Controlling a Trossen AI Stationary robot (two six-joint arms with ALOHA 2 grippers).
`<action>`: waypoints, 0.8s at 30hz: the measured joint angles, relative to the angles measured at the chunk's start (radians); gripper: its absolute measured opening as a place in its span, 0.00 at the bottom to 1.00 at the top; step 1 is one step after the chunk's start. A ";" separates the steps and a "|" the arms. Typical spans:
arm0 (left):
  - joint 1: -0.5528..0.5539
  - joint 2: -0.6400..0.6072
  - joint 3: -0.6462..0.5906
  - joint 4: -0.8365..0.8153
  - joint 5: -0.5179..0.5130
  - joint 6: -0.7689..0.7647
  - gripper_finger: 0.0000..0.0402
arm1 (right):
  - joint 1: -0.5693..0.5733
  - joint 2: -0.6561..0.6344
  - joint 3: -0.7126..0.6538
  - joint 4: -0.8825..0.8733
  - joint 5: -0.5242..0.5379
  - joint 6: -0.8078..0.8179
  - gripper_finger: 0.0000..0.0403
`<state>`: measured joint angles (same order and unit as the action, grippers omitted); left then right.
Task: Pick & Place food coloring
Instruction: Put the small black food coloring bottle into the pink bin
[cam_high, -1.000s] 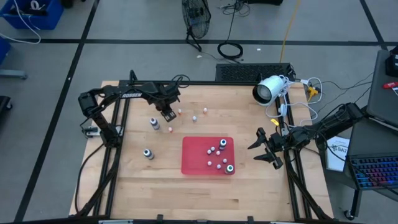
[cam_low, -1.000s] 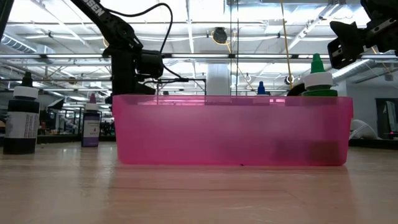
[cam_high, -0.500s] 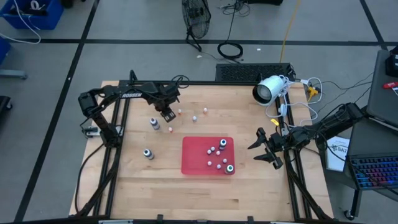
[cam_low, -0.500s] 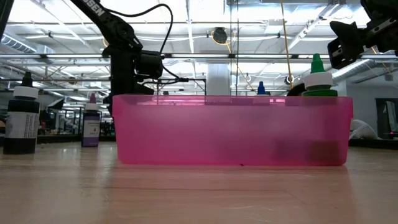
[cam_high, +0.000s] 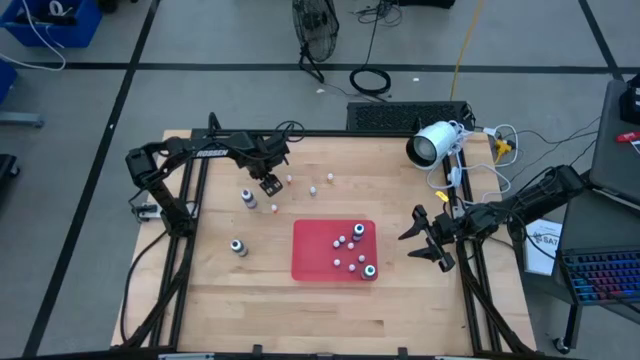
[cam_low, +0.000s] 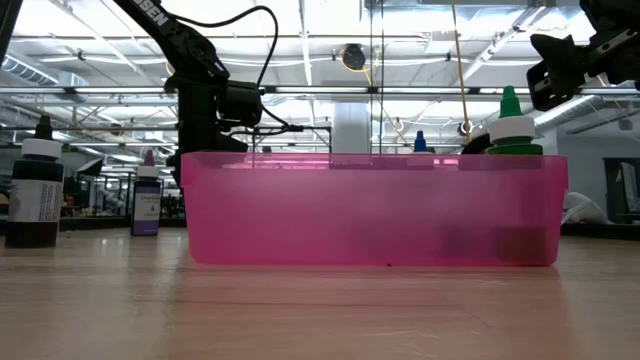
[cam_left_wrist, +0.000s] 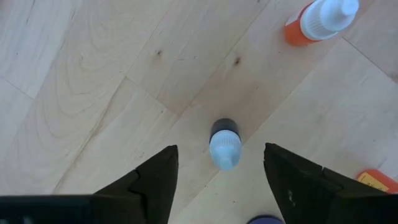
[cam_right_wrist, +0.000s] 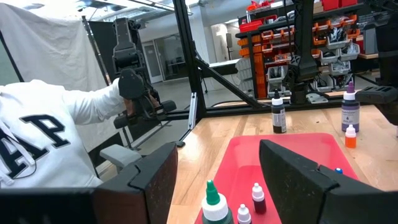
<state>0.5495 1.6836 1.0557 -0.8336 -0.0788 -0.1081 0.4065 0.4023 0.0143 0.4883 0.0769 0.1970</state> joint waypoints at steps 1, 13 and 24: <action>0.000 0.000 0.000 0.000 0.000 0.000 0.58 | 0.000 0.000 0.000 0.000 0.000 0.000 0.54; 0.019 -0.001 -0.032 0.029 0.008 0.001 0.51 | 0.000 0.000 0.000 0.000 0.000 0.000 0.53; 0.026 -0.001 -0.033 0.083 0.031 0.012 0.53 | 0.000 0.000 0.000 0.000 0.000 0.000 0.53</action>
<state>0.5758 1.6829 1.0229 -0.7504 -0.0476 -0.0956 0.4062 0.4023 0.0143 0.4885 0.0767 0.1970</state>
